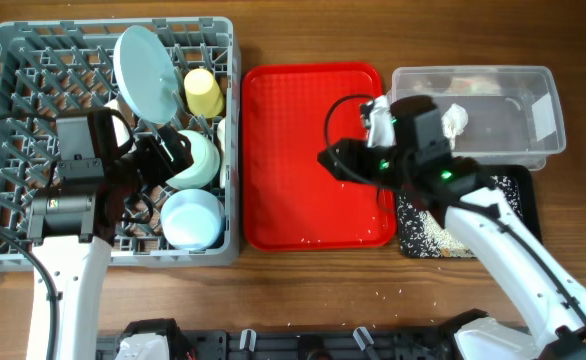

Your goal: Sort waste into correct bins and load items into the dishwasher rack

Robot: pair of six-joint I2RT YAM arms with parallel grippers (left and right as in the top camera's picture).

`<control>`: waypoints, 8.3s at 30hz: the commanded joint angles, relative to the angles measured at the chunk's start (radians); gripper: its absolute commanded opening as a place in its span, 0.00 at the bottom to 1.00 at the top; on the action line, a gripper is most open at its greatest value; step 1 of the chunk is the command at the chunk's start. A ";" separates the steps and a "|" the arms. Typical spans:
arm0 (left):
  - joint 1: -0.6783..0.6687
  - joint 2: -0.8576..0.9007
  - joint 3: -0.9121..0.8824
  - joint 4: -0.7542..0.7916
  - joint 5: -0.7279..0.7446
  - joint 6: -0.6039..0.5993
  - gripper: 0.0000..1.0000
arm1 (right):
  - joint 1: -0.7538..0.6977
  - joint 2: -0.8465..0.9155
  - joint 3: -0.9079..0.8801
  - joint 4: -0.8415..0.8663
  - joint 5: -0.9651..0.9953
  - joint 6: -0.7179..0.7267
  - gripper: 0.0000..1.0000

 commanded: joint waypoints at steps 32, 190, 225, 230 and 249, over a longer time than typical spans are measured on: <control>-0.004 0.000 0.010 0.002 0.012 -0.002 1.00 | 0.167 0.266 -0.079 0.069 0.792 0.224 0.04; -0.004 0.000 0.010 0.002 0.012 -0.002 1.00 | -0.230 -0.170 0.014 0.681 -0.725 -0.090 1.00; -0.004 0.000 0.010 0.002 0.012 -0.002 1.00 | -0.184 -1.357 -0.858 0.867 0.282 -0.686 1.00; -0.004 0.000 0.010 0.002 0.012 -0.002 1.00 | -0.184 -1.357 -0.923 0.873 0.358 -0.686 1.00; -0.004 0.000 0.010 0.002 0.012 -0.002 1.00 | -0.184 -1.357 -0.922 0.436 0.641 -0.579 1.00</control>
